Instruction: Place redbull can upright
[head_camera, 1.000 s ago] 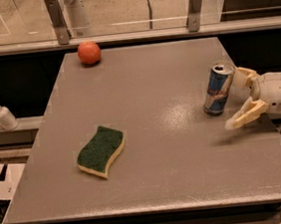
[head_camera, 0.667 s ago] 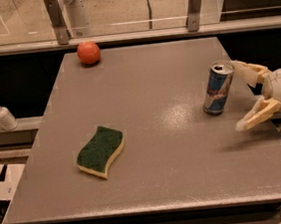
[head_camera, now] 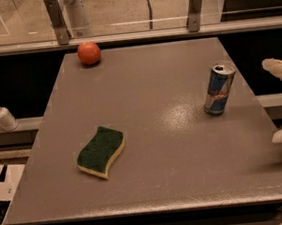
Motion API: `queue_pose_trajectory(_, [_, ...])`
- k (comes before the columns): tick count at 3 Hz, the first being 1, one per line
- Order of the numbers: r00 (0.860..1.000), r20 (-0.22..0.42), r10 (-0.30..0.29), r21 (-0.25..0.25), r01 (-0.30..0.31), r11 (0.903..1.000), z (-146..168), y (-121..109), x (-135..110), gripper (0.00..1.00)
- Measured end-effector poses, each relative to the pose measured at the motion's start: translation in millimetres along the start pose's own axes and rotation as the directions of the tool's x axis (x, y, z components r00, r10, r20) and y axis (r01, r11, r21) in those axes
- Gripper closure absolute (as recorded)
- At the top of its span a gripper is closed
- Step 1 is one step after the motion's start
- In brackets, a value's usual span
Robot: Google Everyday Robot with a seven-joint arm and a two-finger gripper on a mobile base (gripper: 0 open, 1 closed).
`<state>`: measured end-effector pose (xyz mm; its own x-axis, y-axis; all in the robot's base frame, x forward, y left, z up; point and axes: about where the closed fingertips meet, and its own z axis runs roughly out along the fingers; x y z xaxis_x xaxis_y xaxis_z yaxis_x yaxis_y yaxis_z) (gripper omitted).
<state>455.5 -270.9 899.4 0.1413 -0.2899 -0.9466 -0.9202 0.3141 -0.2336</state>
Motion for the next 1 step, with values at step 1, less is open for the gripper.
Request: queue_pose_trajectory(1, [1.0,-0.001,0.0,0.003,0.0,1.0,-1.7,0.5,0.1,0.0])
